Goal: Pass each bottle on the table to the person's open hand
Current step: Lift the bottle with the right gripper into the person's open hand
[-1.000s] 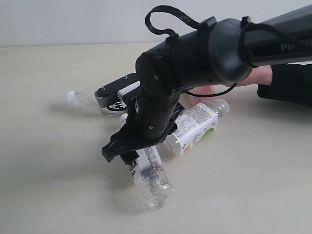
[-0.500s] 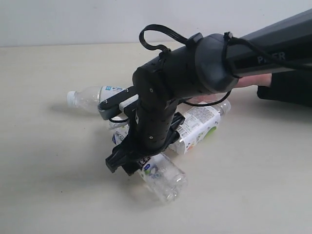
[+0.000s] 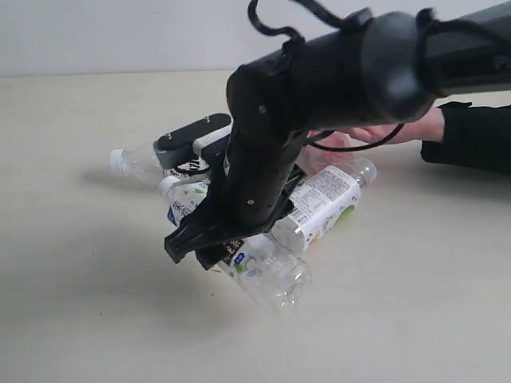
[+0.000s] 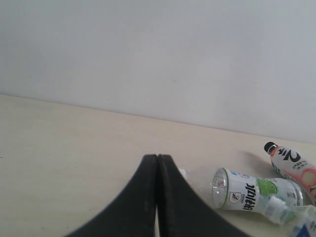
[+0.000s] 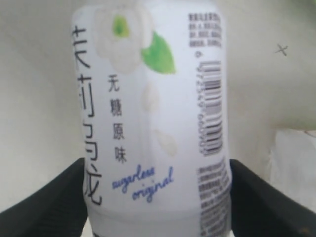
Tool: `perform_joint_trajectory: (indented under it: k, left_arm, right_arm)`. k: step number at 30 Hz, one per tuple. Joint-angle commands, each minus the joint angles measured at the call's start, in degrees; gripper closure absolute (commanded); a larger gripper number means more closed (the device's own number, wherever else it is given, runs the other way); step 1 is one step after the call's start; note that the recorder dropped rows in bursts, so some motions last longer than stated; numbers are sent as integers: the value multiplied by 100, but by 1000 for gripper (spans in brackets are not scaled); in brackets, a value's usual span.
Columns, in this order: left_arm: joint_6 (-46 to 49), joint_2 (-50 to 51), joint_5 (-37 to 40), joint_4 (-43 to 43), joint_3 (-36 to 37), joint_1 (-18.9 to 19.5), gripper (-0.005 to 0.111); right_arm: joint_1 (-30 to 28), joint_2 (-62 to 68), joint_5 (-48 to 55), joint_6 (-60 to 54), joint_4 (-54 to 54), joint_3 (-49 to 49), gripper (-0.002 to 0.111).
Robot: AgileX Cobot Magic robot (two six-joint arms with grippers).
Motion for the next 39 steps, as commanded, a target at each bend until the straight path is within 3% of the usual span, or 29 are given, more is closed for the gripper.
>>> perform_joint_trajectory:
  k: [1,6,10,13,18,22,26,39]
  left_arm:
    - [3,-36,-28,11,9,12,107]
    - [3,-36,-28,11,9,12,107]
    - [3,-36,-28,11,9,12,107]
    - [3,-36,-28,11,9,12,107]
    - [3,-36,-28,11,9,12,107]
    - [3,-36,-28,11,9,12,107]
    - [3,-36,-28,11,9,12,107]
    - [3,-36,-28,11,9,12,107]
  right_arm:
    - [10,-994,718,-470,51,-15,108]
    - [-252,-2352,802,-413,-627,-15,108]
    - [-1482,-3411,763,55,-1162,-66,108]
    - [-2413,-3375,934,8,-1081,-349,108]
    - [-3139,-2044,991,-56,-1015,-1112,108]
    - [-3331,-223,149,-98,-882,-1263,108]
    - [-3331,1127,615,-126,-946,-1973,108]
    - [-3331,1120,872,-139,-899,-2081,108]
